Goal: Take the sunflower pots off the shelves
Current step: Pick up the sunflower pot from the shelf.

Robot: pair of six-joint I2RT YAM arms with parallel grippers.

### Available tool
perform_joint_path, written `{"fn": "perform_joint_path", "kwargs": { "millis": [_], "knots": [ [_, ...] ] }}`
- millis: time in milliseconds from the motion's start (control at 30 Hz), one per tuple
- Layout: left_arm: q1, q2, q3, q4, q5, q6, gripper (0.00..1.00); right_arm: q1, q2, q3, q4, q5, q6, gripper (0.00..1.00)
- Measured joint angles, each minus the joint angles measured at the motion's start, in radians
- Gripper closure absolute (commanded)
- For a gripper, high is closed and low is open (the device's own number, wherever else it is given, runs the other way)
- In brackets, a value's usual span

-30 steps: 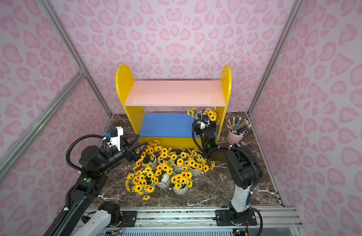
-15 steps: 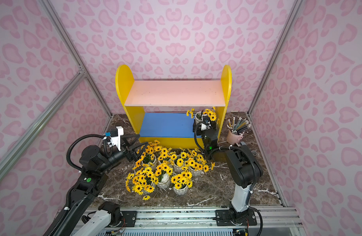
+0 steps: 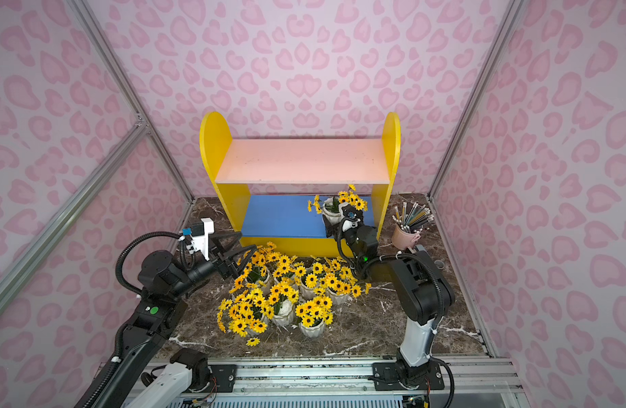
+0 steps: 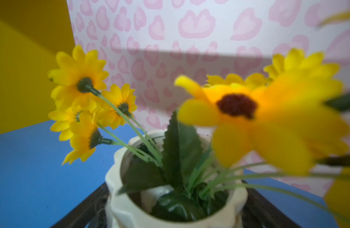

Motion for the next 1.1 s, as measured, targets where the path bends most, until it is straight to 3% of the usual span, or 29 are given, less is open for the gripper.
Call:
{"fn": "perform_joint_path", "kwargs": {
  "millis": [333,967,1100],
  "knots": [
    [0.000,0.006,0.002,0.000,-0.008,0.004,0.03,-0.017,0.052,0.051,0.014,-0.092,0.056,0.01],
    [0.000,0.011,0.004,-0.001,-0.013,0.006,0.03,-0.014,0.120,0.137,0.079,-0.085,0.114,0.01],
    [0.000,0.011,0.004,-0.003,-0.014,0.013,0.03,-0.013,0.129,0.143,0.063,-0.086,0.102,0.09]
  ]
}}
